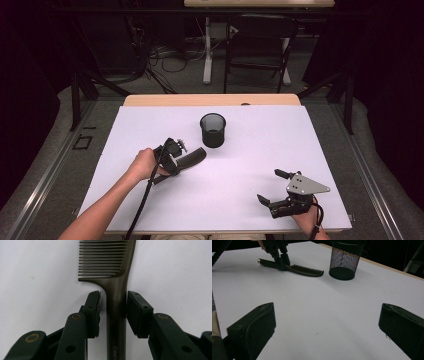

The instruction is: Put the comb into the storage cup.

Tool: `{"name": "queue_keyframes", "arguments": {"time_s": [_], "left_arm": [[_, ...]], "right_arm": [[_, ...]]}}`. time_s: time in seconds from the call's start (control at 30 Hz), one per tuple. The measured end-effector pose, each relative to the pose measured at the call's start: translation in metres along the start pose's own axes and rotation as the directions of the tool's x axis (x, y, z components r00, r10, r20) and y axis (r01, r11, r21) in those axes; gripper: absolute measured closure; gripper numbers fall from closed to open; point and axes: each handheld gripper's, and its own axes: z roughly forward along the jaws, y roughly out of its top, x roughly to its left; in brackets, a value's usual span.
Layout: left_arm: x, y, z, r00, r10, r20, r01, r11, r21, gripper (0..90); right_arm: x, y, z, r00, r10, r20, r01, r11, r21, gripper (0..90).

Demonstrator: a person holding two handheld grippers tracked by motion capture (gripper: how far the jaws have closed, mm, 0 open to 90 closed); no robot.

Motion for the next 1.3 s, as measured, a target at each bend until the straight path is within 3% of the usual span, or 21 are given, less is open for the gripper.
{"name": "queue_keyframes", "arguments": {"time_s": [0.3,0.53,0.73,1.03,1.3], "left_arm": [[0.002,0.0,0.001,0.9998,-0.021,0.006,0.021,0.9997,-0.007,65.3],[0.005,-0.003,0.001,0.9979,-0.064,0.011,0.064,0.9974,-0.033,71.1],[0.005,-0.004,0.001,0.9974,-0.07,0.015,0.07,0.9965,-0.045,72.3],[0.003,-0.012,-0.01,0.9978,-0.066,0.008,0.066,0.9921,-0.107,72.4],[-0.003,-0.021,-0.017,0.9978,-0.066,0.004,0.066,0.9831,-0.171,72.4]], "right_arm": [[0.001,0.0,0.0,1.0,-0.001,-0.006,0.001,1.0,-0.001,0.7],[0.0,0.0,0.0,1.0,-0.004,-0.003,0.004,1.0,0.005,0.7],[0.0,0.0,0.0,1.0,-0.003,-0.005,0.003,1.0,0.006,0.7],[0.0,0.0,0.0,1.0,-0.004,-0.003,0.004,1.0,0.006,0.7],[0.0,0.0,0.001,1.0,-0.006,-0.001,0.006,1.0,0.01,0.7]]}}
